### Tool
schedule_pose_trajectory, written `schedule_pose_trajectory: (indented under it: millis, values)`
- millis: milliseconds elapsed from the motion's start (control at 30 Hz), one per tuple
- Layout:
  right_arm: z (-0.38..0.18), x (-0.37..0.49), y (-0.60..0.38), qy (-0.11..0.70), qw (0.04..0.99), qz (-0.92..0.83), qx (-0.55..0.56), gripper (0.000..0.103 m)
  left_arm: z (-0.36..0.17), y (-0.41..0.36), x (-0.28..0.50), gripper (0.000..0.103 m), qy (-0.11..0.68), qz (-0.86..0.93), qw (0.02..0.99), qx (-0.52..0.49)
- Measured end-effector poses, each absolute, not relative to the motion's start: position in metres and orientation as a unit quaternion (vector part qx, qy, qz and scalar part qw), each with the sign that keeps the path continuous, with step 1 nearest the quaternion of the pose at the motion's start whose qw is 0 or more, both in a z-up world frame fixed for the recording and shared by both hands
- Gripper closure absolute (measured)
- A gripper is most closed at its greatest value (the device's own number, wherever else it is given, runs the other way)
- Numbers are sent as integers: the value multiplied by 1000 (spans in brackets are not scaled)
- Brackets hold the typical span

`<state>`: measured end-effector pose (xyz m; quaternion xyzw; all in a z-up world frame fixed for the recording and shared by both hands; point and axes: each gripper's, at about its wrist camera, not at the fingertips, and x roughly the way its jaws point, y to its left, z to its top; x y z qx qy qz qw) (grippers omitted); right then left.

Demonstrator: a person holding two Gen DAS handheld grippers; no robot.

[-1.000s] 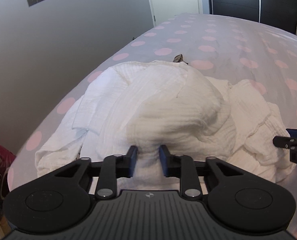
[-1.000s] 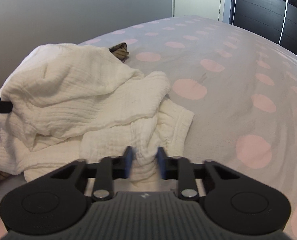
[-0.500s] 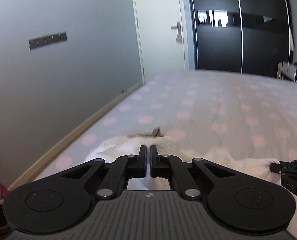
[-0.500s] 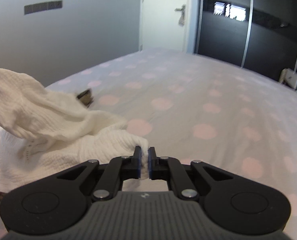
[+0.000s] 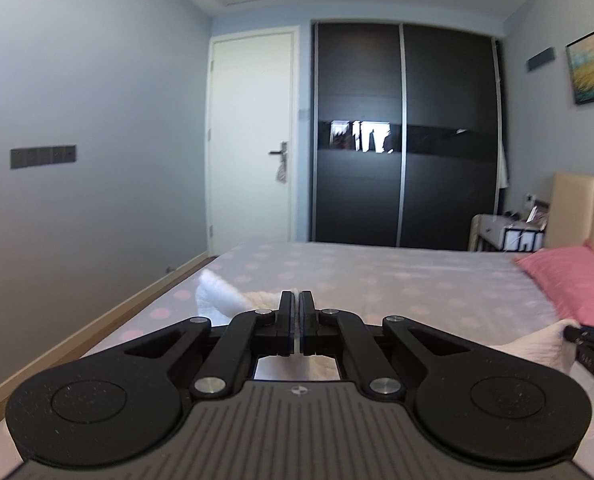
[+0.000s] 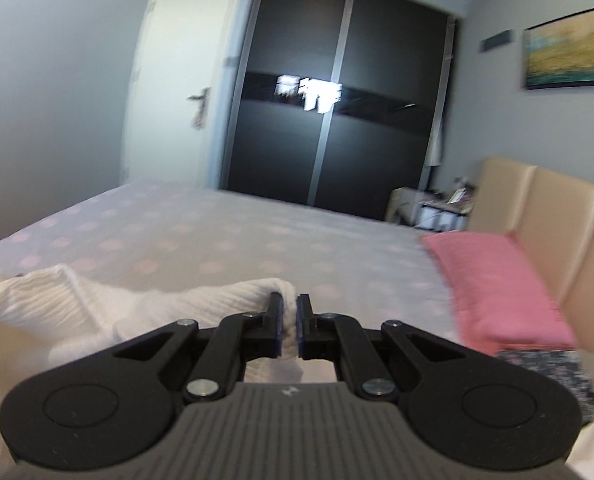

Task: Fold clothes
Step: 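Lift the white shirt with both grippers and carry it toward the pillow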

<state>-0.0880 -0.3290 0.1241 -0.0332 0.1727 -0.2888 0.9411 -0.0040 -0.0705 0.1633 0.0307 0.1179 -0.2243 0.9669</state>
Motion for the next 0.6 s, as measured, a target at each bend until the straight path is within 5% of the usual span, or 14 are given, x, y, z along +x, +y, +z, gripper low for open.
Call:
schedule_pose_trajectory:
  millis: [333, 600]
  values:
    - [163, -199, -398, 158, 881, -445, -37, 96, 173, -143, -60, 103, 140, -379, 913, 56]
    - [110, -229, -446, 255, 852, -456, -29, 95, 104, -216, -102, 103, 232, -476, 837, 135]
